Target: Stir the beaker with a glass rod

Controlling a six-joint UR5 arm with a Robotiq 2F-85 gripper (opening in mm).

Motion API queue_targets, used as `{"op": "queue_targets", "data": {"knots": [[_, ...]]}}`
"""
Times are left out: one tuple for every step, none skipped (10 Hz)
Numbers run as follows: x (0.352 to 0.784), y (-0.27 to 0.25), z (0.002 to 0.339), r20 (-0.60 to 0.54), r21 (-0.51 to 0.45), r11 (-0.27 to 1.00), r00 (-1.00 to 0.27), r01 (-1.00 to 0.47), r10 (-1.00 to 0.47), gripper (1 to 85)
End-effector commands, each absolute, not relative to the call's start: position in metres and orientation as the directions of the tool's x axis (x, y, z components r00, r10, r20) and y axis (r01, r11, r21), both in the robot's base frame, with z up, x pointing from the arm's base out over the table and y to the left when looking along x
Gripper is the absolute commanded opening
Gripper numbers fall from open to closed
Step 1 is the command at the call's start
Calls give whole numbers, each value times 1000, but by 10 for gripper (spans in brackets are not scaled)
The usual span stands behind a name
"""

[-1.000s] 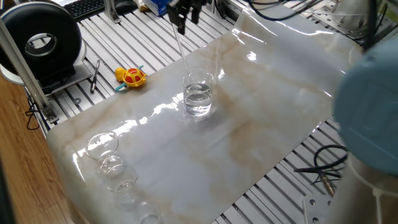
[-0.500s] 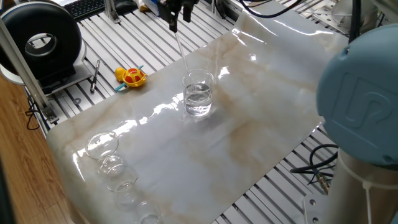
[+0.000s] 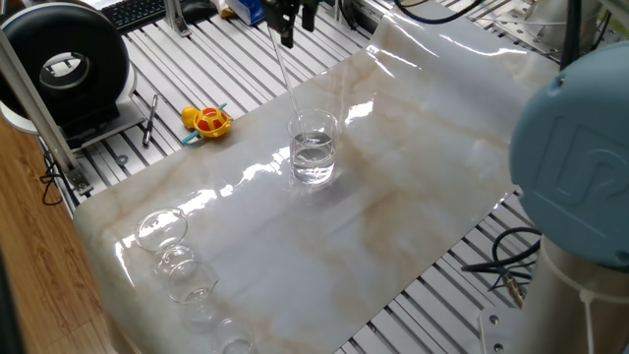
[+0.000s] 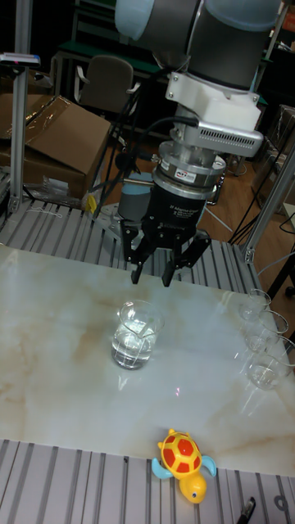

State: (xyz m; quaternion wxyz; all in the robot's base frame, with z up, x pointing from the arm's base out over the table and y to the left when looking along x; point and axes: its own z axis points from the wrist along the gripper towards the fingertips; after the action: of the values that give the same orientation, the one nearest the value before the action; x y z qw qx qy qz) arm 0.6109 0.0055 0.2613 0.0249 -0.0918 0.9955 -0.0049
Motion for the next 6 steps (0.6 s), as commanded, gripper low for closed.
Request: {"op": "queue_targets", "data": {"knots": [[612,16,266,-81,30,985,-983,-169,-166,497],[613,18,267,-85,38,985,-983,-167,-164,497],[615,16,267,-90,29,985,-982,-169,-166,497],[620,14,267,-109,19,985,-980,-169,-166,493],[622,14,267,-116,18,986,-979,-169,-165,493],[621,13,267,-111,16,986,-980,-169,-166,483]]}}
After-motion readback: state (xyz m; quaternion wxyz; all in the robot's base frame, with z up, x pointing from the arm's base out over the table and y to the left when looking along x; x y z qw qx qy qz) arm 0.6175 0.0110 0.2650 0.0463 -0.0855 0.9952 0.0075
